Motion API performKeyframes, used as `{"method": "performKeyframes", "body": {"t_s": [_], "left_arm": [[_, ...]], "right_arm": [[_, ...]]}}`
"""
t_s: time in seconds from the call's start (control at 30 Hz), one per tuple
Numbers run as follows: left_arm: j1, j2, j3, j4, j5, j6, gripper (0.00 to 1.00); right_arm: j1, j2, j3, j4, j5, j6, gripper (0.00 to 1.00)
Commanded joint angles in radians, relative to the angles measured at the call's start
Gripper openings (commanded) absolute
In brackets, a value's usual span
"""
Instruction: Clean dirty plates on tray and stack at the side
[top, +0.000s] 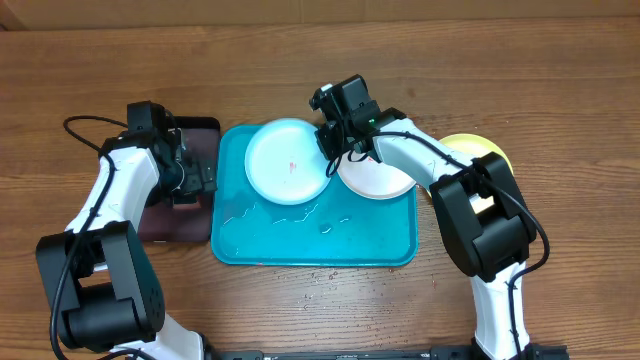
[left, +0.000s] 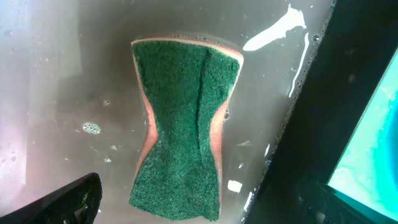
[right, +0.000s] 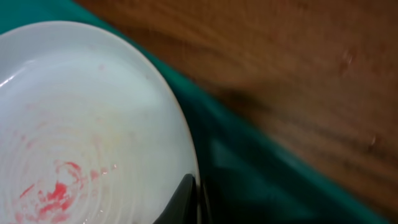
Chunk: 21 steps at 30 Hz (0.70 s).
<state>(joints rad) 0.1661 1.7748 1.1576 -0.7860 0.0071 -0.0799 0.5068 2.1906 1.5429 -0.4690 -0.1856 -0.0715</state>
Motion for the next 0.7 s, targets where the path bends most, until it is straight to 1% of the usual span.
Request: {"method": "performKeyframes", "body": {"t_s": [0.0, 0.1, 0.23, 0.33, 0.43, 0.53, 0.6, 0.63, 0.67], "left_arm": [[0.003, -0.021, 0.018, -0.002, 0.019, -0.021, 1.00], [0.003, -0.021, 0.018, 0.001, 0.019, -0.021, 1.00], [0.003, -0.021, 0.018, 0.008, 0.018, -0.021, 1.00], [0.003, -0.021, 0.018, 0.013, 0.018, -0.021, 0.97], [0.003, -0.021, 0.018, 0.013, 0.018, -0.021, 0.90], [0.003, -0.021, 0.017, 0.012, 0.018, -0.021, 0.89], [0.003, -0.021, 0.016, 0.012, 0.018, -0.021, 0.89], [0.003, -0.021, 0.016, 0.012, 0.018, -0.021, 0.89], [0.003, -0.021, 0.016, 0.012, 0.017, -0.021, 0.89]], "right_arm": [[0.010, -0.079, 0.016, -0.088, 0.006, -0.004, 0.04], [0.010, -0.100, 0.016, -0.202, -0.026, -0.004, 0.04], [0.010, -0.100, 0.016, -0.306, -0.125, -0.004, 0.04], [0.016, -0.100, 0.016, -0.339, -0.139, -0.002, 0.04], [0.029, -0.100, 0.016, -0.353, -0.138, 0.041, 0.04], [0.042, -0.100, 0.016, -0.373, -0.138, 0.067, 0.04], [0.044, -0.100, 0.016, -0.391, -0.138, 0.096, 0.07], [0.044, -0.100, 0.016, -0.399, -0.138, 0.103, 0.14], [0.044, -0.100, 0.016, -0.409, -0.138, 0.107, 0.15]]}}
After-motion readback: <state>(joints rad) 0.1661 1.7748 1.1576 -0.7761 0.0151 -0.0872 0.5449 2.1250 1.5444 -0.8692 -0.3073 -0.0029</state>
